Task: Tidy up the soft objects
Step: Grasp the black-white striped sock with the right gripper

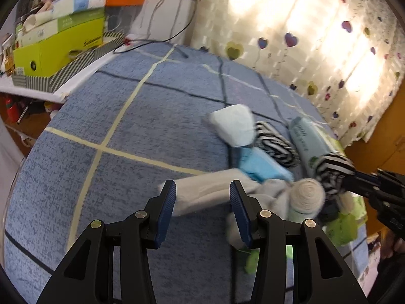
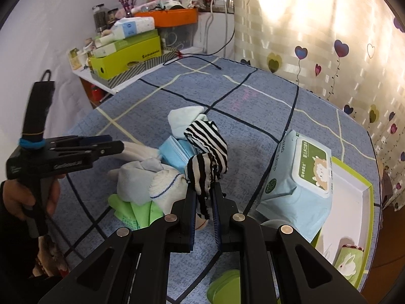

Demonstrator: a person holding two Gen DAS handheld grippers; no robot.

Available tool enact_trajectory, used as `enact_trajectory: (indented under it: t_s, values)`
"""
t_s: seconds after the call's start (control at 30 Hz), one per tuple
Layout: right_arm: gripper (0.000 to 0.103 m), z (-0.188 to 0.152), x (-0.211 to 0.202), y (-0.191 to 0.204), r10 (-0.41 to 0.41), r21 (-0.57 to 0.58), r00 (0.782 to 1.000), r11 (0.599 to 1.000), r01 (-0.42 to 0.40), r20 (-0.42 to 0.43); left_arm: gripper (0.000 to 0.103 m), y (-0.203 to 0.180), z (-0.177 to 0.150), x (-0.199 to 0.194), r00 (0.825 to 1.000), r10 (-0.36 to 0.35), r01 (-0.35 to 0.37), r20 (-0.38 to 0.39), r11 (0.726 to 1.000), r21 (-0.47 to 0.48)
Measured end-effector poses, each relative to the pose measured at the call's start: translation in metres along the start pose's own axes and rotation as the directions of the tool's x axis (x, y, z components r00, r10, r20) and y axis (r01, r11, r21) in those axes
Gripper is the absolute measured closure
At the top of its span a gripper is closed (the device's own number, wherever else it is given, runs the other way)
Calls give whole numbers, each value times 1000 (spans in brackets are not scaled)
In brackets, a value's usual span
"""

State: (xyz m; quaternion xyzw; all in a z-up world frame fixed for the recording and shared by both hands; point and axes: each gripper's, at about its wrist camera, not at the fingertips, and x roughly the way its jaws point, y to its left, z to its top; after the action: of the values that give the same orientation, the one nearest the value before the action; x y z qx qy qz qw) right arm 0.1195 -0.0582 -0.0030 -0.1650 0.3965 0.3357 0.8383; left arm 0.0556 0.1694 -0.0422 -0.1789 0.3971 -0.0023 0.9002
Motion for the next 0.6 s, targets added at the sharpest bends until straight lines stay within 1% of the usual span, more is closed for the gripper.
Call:
enact_trajectory:
  t_s: [0.13,0.2,0.27,0.33,0.4,0.6]
  values:
    - [92,-1,-5,-4,-10,8,1000,1000,10,13,57,-26,-3,-11,995,-100,99,14,994,44]
    - [92,-2,-9,-5,-17,14,1000,1000,16,23,57,-41,-4,-14,991,-131,130,13,989,76]
    - [92,-3,-14,-8,-23,18,999,1000,22,32,57,-55,-5,-12,984,-180,179,-1,980,87]
    - [92,-5,-19,-10,-26,26,999,999,25,44,57,-66,-7,-6,976,-217,219,-31,971,95]
    - [92,-7,-23,-12,-29,30,998,999,27,51,57,-76,-9,3,975,-215,220,-57,969,108]
    - [92,-16,-33,-21,-31,48,997,998,28,65,57,-98,-6,22,979,-190,200,-78,969,148]
